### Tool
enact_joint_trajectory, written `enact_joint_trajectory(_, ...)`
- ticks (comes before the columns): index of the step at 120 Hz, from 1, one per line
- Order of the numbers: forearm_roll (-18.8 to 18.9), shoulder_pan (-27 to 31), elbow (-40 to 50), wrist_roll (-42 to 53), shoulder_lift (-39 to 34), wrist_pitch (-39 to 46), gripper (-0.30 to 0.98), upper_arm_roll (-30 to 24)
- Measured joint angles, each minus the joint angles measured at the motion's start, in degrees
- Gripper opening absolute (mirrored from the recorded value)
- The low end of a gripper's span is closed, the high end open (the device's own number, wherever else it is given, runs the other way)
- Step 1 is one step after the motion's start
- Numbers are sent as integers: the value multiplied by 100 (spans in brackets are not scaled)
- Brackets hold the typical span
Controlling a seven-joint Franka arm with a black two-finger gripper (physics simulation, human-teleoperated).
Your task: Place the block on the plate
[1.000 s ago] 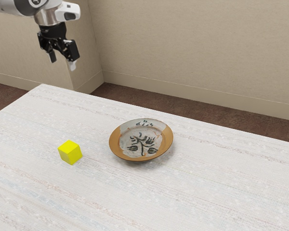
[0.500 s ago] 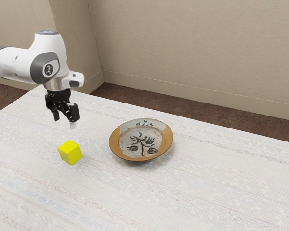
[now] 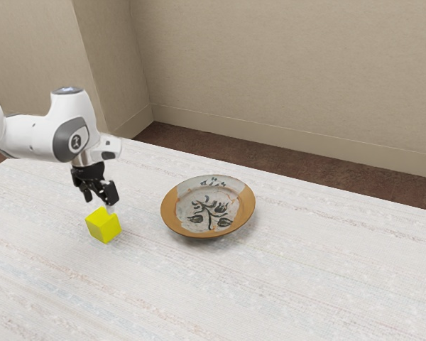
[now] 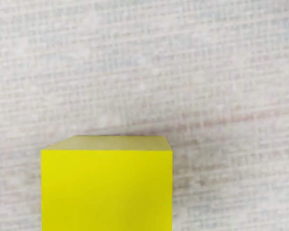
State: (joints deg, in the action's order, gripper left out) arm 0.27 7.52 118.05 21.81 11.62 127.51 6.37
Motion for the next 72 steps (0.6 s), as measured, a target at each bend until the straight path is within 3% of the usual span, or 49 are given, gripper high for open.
enact_joint_trajectory(72,-144,358,26,542,454,457,69,-162)
